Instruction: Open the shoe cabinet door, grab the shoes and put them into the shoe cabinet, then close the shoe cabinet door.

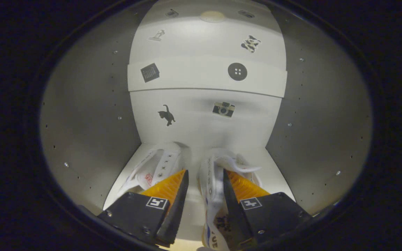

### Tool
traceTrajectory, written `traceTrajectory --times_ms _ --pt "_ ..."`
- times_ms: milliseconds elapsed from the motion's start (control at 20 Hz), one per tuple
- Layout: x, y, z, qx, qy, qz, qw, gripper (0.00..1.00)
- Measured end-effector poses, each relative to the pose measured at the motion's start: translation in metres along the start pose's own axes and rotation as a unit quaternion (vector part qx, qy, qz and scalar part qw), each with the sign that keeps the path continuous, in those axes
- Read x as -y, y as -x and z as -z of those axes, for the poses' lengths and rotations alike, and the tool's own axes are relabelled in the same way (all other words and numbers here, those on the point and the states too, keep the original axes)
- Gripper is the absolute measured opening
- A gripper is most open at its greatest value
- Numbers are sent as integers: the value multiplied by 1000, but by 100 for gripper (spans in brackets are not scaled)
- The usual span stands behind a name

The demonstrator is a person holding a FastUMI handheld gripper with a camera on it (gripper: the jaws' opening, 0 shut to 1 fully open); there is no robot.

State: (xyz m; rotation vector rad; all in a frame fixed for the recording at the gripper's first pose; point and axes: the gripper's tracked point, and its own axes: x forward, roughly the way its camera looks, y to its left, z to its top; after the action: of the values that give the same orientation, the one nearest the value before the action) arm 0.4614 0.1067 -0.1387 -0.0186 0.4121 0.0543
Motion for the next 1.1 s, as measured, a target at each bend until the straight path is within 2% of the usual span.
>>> traceTrajectory --times_ms 100,250,300,400,750,1100 --pt "0 10 0 6 -1 0 1000 67" --pt "3 27 -4 25 4 3 1000 69" --pt "3 32 -4 28 1 2 1000 78" --pt "1 43 -2 29 -7 -4 1000 83" --pt "4 93 0 55 -10 -1 998 83" --pt "-3 184 3 102 -8 -17 995 83"
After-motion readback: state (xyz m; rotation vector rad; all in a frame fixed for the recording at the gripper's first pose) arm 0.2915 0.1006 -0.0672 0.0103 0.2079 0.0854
